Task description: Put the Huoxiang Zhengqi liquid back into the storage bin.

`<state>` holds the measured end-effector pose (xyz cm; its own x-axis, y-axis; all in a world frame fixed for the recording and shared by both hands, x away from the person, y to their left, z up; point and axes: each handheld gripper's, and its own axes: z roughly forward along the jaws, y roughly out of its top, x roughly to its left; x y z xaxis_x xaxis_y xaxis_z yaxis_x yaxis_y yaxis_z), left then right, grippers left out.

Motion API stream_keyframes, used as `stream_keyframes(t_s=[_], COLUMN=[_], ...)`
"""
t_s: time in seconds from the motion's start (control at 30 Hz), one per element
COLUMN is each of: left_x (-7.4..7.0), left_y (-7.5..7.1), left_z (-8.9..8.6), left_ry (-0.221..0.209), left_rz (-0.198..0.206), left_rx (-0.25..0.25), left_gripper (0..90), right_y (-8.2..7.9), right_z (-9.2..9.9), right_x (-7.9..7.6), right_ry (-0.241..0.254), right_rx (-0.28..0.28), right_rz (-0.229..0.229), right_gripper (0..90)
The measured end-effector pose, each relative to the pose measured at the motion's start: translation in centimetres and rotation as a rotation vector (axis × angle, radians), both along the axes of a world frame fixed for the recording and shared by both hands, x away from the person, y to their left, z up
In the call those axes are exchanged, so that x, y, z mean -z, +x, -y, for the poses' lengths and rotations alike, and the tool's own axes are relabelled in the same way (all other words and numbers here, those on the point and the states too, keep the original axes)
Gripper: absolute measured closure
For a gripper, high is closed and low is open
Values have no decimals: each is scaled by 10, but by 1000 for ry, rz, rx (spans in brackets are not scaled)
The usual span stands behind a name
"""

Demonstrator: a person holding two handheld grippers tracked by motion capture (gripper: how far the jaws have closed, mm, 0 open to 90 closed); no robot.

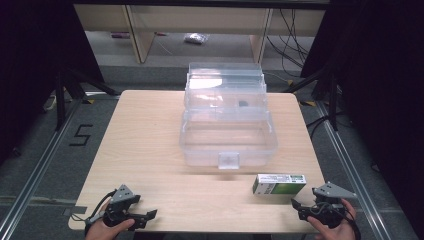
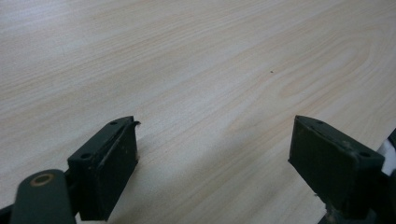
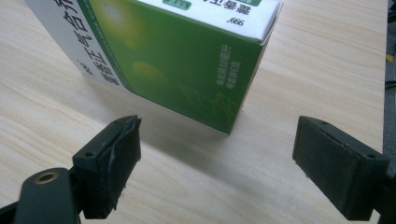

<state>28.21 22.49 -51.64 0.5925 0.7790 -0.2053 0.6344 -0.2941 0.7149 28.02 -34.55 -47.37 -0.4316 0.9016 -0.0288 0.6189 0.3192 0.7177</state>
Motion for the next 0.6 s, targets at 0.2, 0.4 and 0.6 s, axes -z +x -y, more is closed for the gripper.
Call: stream_keyframes(t_s=[0.2, 0.4, 0.6], left_x=[0, 0, 1], left_y=[1, 1, 1], left_z=[-1, 0, 0], left_ry=[6, 3, -5], left_rz=[3, 3, 8], left_rx=[6, 5, 3], left_gripper=[148, 148, 148], right_y=[0, 1, 1], right_z=[0, 0, 0], right_x=[-3, -7, -17], right_ry=[-16, -39, -79], right_rx=[7, -16, -61], right_rz=[2, 17, 9], right_gripper=[163, 161, 161])
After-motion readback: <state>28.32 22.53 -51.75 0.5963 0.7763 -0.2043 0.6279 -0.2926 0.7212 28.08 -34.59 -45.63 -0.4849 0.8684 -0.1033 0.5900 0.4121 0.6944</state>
